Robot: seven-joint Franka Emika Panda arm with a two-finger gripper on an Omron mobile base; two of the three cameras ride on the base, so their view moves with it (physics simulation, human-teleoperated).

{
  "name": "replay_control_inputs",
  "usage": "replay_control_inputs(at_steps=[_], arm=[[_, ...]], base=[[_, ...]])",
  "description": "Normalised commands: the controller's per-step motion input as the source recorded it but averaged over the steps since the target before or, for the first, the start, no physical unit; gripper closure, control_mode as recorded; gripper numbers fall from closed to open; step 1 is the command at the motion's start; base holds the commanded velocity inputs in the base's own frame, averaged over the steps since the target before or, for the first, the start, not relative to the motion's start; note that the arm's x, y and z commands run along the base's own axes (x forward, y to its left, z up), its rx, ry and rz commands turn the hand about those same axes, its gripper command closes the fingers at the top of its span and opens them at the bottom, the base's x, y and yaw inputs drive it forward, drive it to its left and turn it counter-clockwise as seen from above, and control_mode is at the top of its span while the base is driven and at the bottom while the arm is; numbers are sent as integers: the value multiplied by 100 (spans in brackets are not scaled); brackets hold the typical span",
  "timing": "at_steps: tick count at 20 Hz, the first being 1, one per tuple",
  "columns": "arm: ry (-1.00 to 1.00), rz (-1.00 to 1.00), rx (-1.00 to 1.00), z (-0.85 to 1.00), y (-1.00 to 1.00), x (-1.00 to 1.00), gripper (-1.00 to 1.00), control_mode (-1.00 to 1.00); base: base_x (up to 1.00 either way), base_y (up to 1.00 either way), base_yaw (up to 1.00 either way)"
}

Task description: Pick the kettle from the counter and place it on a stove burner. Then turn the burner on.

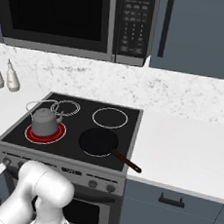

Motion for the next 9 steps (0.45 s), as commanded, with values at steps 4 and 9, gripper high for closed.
replay_control_inputs(at_steps=[4, 9], arm=[[10, -8, -52, 0, 71, 24, 100, -100], [5, -3, -25, 11, 41, 13, 100, -100]], base=[[0, 0, 0], [0, 0, 0]])
